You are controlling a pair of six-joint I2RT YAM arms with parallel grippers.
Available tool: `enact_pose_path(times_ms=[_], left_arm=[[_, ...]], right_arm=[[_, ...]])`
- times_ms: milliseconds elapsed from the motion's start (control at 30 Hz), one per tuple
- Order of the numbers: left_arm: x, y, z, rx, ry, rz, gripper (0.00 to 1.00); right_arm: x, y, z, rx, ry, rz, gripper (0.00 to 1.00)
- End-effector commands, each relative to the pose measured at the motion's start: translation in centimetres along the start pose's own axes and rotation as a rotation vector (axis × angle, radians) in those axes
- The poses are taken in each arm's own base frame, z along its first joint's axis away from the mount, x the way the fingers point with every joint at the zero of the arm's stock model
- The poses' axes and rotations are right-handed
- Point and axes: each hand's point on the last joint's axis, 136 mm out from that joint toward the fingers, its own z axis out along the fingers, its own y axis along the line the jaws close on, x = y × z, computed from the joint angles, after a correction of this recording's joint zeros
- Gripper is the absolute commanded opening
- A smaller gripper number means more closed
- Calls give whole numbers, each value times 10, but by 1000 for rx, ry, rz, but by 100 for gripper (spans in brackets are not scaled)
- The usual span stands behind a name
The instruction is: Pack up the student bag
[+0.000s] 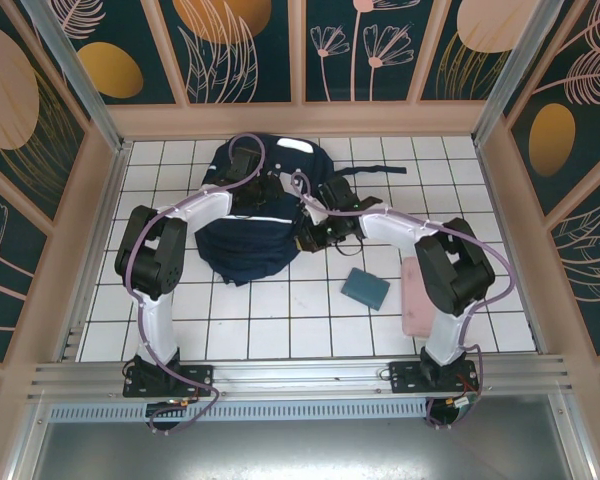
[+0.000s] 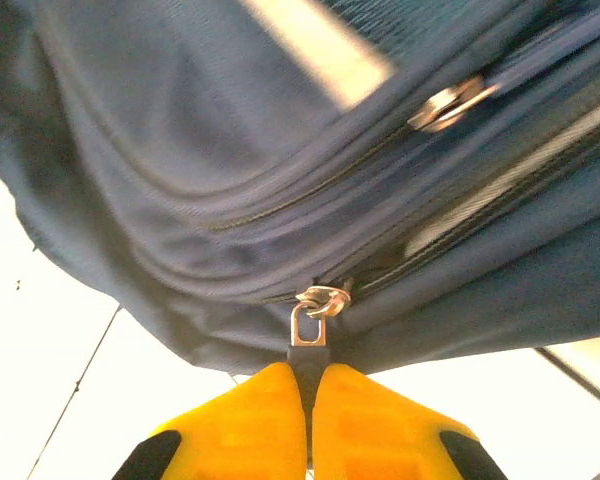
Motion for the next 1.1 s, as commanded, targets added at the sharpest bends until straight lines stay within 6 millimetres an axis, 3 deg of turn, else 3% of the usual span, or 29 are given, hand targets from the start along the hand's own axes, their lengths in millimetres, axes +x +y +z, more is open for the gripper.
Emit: enact_pose_path(times_ms=[0,133,267,400,500,667,800,1067], left_arm=[[15,45,26,-125,20,-58,45],[14,34,27,-78,32,-63,45],[6,8,12,18,33,-39,48],[-11,-22,-22,109,-2,-1,56],[-22,-31,-48,121,-50,18,63],[-23,-14,-80,45,-118,19,69],[-13,3,-103,-1,-143,18,71],[20,29,-122,-44,-96,30,70]], right_arm=[[22,58,-2,-194,43,-29,6],[36,74,7,-231,72,-60,13],[15,65,-8,-190,-19,-15,33],[-17,35,-42,-103,-166,116,43],[-33,-4,-58,21,-243,288,39],[-46,-19,-50,44,-274,528,39],[-60,-11,-36,-16,-272,591,38],[-72,3,-3,-74,-219,682,36]])
